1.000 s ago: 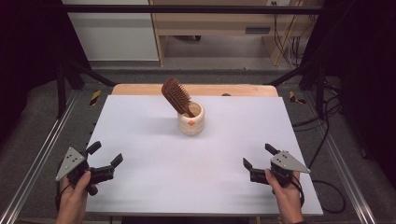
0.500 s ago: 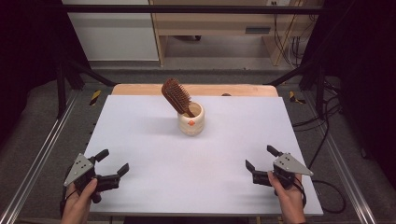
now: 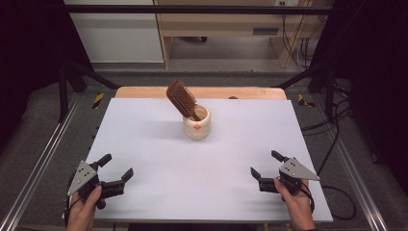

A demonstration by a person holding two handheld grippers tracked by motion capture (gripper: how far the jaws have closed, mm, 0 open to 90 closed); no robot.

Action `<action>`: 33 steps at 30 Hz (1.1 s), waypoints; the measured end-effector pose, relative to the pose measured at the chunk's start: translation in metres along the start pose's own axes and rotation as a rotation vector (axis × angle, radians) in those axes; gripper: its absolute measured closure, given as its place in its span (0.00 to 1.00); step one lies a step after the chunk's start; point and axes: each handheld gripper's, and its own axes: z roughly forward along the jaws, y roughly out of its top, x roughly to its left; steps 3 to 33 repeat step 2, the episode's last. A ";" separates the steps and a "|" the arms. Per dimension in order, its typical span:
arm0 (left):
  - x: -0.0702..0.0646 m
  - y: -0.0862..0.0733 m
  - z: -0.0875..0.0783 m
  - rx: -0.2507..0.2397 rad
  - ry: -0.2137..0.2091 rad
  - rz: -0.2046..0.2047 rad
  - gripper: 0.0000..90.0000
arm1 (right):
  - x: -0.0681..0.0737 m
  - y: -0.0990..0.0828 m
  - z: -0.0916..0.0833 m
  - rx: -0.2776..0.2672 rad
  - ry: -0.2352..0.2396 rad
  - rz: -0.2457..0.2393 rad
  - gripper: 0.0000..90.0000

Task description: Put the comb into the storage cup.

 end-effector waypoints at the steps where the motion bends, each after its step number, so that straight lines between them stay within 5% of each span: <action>1: 0.002 0.000 -0.001 -0.009 0.009 -0.011 0.04 | 0.000 0.000 0.000 0.001 0.001 0.001 0.05; 33: 0.003 0.000 -0.002 -0.014 0.016 -0.022 0.04 | 0.000 0.000 0.001 0.002 -0.002 0.002 0.05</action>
